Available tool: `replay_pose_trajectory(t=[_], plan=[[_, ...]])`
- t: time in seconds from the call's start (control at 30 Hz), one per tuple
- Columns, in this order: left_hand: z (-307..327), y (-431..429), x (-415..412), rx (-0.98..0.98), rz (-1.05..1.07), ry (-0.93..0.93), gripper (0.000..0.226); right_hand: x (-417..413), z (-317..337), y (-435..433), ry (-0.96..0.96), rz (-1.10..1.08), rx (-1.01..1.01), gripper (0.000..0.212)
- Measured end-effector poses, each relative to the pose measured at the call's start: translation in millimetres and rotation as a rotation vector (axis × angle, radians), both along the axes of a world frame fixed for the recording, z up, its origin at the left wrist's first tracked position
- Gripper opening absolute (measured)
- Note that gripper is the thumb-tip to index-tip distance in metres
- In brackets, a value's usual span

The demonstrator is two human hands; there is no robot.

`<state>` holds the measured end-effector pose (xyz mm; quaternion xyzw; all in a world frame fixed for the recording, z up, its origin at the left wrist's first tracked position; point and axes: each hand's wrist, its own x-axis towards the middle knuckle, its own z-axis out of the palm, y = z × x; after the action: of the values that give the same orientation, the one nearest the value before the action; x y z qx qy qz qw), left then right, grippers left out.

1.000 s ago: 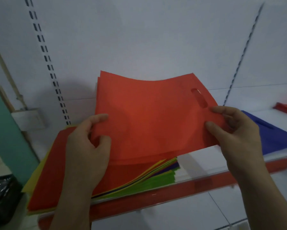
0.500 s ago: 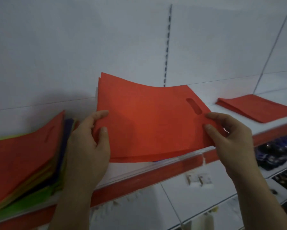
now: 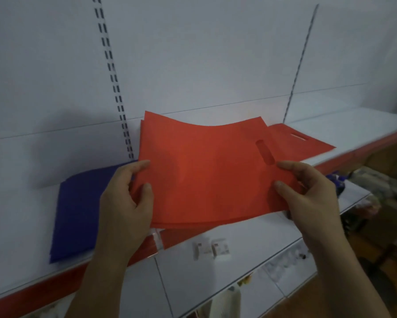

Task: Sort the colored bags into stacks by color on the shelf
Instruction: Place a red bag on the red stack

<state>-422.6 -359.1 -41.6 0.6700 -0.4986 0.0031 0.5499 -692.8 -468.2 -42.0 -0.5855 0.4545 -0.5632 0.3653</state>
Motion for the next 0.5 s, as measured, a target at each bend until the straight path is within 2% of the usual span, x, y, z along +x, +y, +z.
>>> replay_pose_trajectory(t=[0.3,0.5], plan=[[-11,-115,-66,0.032,-0.089,-0.004,0.044,-61,-4,-114,0.109,-0.084,-0.072,0.037],[-11,-182,-104,0.121,-0.118,-0.015,0.048,-89,-1,-191,0.154,-0.078,-0.069,0.035]])
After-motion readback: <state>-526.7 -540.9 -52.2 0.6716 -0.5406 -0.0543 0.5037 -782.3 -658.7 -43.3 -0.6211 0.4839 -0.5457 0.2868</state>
